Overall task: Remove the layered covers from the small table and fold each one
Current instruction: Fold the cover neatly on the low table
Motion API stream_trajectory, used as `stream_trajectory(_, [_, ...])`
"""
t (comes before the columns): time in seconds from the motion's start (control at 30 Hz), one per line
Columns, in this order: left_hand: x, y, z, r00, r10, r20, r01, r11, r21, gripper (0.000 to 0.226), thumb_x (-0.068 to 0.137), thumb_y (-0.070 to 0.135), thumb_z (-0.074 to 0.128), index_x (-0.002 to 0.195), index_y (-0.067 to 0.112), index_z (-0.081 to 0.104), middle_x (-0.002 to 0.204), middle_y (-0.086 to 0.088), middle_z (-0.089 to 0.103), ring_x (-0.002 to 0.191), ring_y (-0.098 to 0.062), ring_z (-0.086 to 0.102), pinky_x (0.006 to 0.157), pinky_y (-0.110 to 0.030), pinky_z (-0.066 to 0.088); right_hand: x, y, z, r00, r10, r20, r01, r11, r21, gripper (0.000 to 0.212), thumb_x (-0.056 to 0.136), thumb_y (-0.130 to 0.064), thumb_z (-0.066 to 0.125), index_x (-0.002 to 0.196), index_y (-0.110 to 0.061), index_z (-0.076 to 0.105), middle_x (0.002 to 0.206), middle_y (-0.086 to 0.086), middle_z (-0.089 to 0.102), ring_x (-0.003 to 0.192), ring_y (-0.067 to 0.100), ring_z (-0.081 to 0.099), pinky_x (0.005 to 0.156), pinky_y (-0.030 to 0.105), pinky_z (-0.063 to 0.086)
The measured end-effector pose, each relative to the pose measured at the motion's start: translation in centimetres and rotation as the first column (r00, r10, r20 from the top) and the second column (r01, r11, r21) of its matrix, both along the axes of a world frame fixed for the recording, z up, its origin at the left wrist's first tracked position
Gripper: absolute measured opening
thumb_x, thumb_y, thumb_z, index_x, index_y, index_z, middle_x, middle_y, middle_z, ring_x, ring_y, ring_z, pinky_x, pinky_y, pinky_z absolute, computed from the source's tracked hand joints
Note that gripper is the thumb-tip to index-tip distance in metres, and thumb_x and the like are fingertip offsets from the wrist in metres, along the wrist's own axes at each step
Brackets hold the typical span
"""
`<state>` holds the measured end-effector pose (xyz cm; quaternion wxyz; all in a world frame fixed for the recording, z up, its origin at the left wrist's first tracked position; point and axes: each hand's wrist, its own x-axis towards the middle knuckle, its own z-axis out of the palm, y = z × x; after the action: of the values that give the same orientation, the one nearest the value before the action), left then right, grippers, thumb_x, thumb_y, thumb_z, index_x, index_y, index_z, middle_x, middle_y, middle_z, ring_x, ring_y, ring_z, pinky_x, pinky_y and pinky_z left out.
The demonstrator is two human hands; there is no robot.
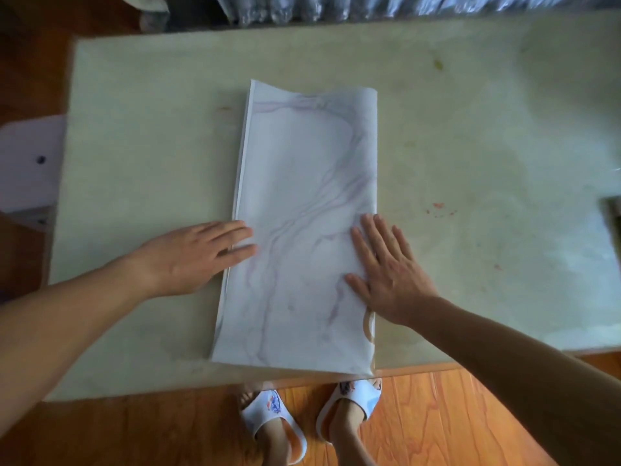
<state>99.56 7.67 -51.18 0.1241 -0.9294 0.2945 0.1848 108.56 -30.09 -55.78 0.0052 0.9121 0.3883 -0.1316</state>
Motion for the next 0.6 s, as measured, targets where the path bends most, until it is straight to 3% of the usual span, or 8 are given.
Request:
stream_trajectory(0.17, [-1.3,-0.6,-0.8,0.993,0.072,-0.094,-0.076,0.996,-0.040,0.084,0.085,0.054,0.046,0.161,0.027,0.022,0.166,-0.017,0.013,0.155,-0.036,0.014,0.123,-0.046,0.011,0.2,0.0,-0.3,0.998,0.036,0.044,-0.038,0.998,0.058,0.077,0.102,-0.057,0.026,0.158,-0.005,0.020,0.166,0.013,0.015,0.155,0.026,0.003,0.125,0.045,0.010])
stream_trajectory(0.23, [-1.2,0.1,-1.2,0.990,0.069,-0.121,-0.078,0.994,-0.075,0.093,0.086,0.062,0.044,0.163,0.032,0.000,0.168,-0.016,-0.009,0.156,-0.032,-0.012,0.124,-0.044,-0.004,0.2,-0.1,-0.3,1.000,0.015,0.013,-0.016,0.996,0.085,0.077,0.102,-0.059,0.024,0.159,-0.008,0.017,0.167,0.010,0.012,0.156,0.023,0.001,0.125,0.042,0.012])
stream_trajectory(0.3, [-0.6,0.5,-1.3,0.969,0.075,-0.233,-0.074,0.997,0.016,0.103,0.085,0.076,0.039,0.154,0.039,-0.029,0.157,-0.006,-0.043,0.146,-0.022,-0.040,0.119,-0.038,-0.023,0.2,-0.1,-0.4,1.000,0.012,-0.008,-0.011,0.995,0.097,0.078,0.101,-0.061,0.024,0.161,-0.012,0.010,0.168,0.006,0.006,0.155,0.020,-0.003,0.125,0.040,0.010])
stream_trajectory(0.37, [-0.5,0.6,-1.6,0.954,0.102,-0.280,-0.098,0.995,0.027,0.111,0.080,0.083,0.040,0.144,0.044,-0.041,0.148,0.000,-0.055,0.140,-0.019,-0.048,0.116,-0.037,-0.027,0.3,-0.1,-0.5,1.000,0.008,-0.003,-0.008,0.993,0.117,0.079,0.100,-0.061,0.027,0.161,-0.014,0.009,0.169,0.003,0.005,0.155,0.018,-0.003,0.125,0.040,0.010])
stream_trajectory(0.43, [-0.6,0.8,-1.9,0.968,0.087,-0.237,-0.104,0.993,-0.059,0.113,0.074,0.085,0.043,0.147,0.049,-0.035,0.158,0.002,-0.043,0.146,-0.018,-0.040,0.120,-0.040,-0.015,0.3,0.0,-0.6,1.000,-0.003,0.013,0.001,0.991,0.137,0.079,0.100,-0.061,0.029,0.161,-0.014,0.011,0.168,0.003,0.007,0.155,0.018,-0.001,0.125,0.041,0.013])
stream_trajectory(0.5, [-0.1,1.1,-1.8,0.993,0.006,-0.119,-0.015,0.996,-0.083,0.113,0.064,0.088,0.046,0.158,0.045,0.001,0.165,-0.005,0.006,0.154,-0.025,0.001,0.117,-0.046,0.012,-0.1,0.2,-0.6,1.000,-0.016,0.024,0.012,0.989,0.146,0.079,0.099,-0.061,0.029,0.161,-0.014,0.014,0.168,0.002,0.009,0.155,0.018,0.001,0.125,0.041,0.014])
stream_trajectory(0.57, [0.9,0.7,-1.5,0.992,-0.124,-0.009,0.123,0.991,-0.047,0.108,0.059,0.088,0.053,0.150,0.031,0.039,0.142,-0.016,0.045,0.131,-0.035,0.043,0.106,-0.049,0.031,-0.3,0.3,-0.6,0.999,-0.030,0.041,0.022,0.986,0.165,0.078,0.099,-0.059,0.031,0.160,-0.013,0.018,0.167,0.003,0.013,0.155,0.019,0.005,0.124,0.043,0.016])
stream_trajectory(0.6, [1.6,0.5,-1.4,0.970,-0.239,0.031,0.240,0.970,-0.045,0.105,0.061,0.087,0.057,0.143,0.022,0.048,0.129,-0.017,0.055,0.117,-0.036,0.053,0.102,-0.049,0.036,-0.3,0.4,-0.6,0.998,-0.025,0.058,0.014,0.983,0.182,0.077,0.098,-0.058,0.034,0.159,-0.012,0.023,0.166,0.005,0.018,0.155,0.022,0.011,0.123,0.045,0.020])
